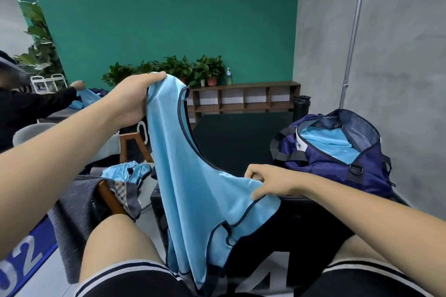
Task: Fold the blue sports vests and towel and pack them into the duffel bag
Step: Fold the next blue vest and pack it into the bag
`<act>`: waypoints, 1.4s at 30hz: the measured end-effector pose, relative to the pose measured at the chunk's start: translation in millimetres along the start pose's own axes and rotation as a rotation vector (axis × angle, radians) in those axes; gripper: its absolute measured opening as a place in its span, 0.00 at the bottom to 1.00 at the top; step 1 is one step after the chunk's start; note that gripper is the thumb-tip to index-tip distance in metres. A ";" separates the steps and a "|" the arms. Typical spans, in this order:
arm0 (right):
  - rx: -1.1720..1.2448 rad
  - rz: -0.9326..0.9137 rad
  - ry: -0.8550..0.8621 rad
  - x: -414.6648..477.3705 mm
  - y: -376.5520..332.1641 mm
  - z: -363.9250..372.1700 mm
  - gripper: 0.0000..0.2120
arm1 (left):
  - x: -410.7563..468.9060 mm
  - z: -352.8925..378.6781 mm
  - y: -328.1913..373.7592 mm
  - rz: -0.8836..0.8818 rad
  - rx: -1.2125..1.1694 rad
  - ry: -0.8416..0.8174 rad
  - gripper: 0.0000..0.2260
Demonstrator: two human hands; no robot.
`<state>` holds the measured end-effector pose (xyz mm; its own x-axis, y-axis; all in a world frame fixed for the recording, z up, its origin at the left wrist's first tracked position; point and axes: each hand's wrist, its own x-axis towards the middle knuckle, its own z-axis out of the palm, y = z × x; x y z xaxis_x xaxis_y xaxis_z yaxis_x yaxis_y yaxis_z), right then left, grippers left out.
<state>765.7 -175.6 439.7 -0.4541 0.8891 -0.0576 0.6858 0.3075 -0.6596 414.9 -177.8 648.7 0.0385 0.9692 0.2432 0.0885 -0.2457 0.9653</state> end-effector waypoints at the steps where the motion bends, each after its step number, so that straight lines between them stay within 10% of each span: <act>1: -0.075 -0.010 0.006 -3.0 1.1 -11.5 0.17 | 0.2 -1.1 0.4 0.003 -0.004 0.007 0.13; 17: -0.190 -0.005 0.335 -30.5 7.5 -117.6 0.22 | 12.5 -16.2 4.7 0.039 -0.071 0.081 0.16; 25: -0.128 -0.047 0.791 -26.8 -7.3 -124.7 0.19 | 15.4 -2.0 -1.9 0.038 -0.060 0.085 0.14; 42: 0.133 -0.428 0.498 -11.9 -113.2 -109.4 0.18 | -11.7 116.8 -45.3 -0.061 0.106 -0.404 0.21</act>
<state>755.7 -183.9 597.1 -0.3321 0.7583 0.5610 0.4135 0.6516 -0.6360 526.7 -179.8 590.9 0.4151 0.9032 0.1088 0.2037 -0.2088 0.9565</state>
